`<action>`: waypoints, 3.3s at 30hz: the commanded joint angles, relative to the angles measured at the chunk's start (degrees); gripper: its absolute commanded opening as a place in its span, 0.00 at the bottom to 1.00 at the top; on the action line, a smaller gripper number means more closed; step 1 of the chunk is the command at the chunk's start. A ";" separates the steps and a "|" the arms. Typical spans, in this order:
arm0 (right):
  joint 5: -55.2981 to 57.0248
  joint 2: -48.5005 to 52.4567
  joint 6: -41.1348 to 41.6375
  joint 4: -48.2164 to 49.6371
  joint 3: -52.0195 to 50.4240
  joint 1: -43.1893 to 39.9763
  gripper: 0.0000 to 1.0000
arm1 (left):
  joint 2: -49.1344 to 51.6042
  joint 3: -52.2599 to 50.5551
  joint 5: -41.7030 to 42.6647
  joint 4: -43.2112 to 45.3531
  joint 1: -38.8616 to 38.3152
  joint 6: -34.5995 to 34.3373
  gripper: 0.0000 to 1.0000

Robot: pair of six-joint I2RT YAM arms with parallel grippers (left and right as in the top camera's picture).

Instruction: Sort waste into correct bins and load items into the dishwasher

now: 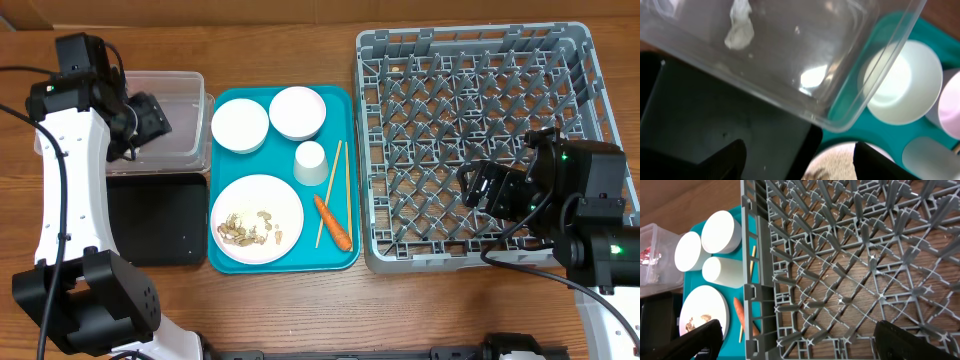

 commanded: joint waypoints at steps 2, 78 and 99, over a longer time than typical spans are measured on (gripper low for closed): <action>-0.13 0.11 -0.02 1.07 1.55 -0.04 1.00 | -1.18 -0.31 3.58 -6.71 -2.01 0.55 0.74; 13.73 66.60 1.79 10.62 38.12 41.20 0.64 | -22.14 -22.93 1.64 -9.18 0.61 -4.81 0.87; 18.99 52.06 1.97 -9.62 58.75 30.32 0.51 | -22.14 -22.93 1.55 -8.15 0.61 -4.81 0.87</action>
